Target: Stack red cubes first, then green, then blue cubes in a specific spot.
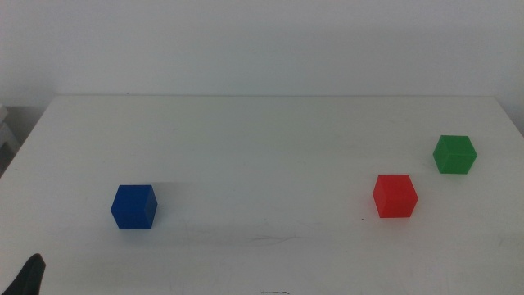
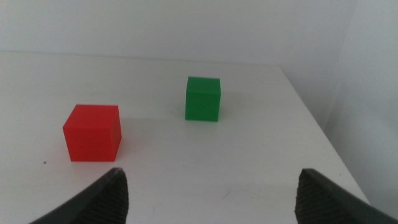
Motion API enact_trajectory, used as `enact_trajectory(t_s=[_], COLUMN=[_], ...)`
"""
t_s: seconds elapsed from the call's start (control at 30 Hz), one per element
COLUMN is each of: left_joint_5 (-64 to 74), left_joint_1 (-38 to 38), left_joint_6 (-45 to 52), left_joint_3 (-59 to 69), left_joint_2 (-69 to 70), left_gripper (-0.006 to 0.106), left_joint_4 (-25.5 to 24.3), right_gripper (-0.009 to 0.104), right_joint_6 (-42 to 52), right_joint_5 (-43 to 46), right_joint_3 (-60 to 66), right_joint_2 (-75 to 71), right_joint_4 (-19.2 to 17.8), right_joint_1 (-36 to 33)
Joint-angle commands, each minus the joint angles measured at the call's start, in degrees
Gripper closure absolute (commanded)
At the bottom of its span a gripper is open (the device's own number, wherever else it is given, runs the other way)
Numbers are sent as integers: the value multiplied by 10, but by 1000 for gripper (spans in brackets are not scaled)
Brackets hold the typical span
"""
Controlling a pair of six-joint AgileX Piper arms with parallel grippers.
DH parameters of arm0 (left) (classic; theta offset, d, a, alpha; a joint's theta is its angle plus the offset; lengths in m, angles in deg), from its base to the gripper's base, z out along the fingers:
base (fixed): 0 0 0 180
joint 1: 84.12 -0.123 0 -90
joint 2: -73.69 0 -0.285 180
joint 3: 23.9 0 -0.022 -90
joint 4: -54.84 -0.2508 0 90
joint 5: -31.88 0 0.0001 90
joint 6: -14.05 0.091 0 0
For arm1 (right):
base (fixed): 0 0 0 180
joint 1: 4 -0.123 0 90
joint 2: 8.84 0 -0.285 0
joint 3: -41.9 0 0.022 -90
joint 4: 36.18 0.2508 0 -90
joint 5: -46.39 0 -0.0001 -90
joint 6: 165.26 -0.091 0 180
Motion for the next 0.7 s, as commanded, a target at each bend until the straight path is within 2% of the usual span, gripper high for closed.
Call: enact_trajectory(t_s=[0.0,0.17,0.4,0.57,0.67], left_joint_5=[-45,-45,-45,-45,-45], left_joint_1=[2,2,2,2,2], left_joint_6=[-1,-1,-1,-1,-1], left_joint_3=[-2,-2,-2,-2,-2], left_joint_2=[11,11,11,11,11], left_gripper=[7,7,7,7,7], left_joint_4=[4,4,4,4,4], right_gripper=[1,1,1,1,1], right_joint_6=[3,3,3,2,-1], right_joint_5=[26,-76,-171,-322,-380], right_joint_3=[-32,-133,-292,-406,-473], right_joint_2=[-5,51,205,335,413], right_joint_4=[-4,0,6,26,22], right_joint_1=[-2,-2,-2,-8,-41])
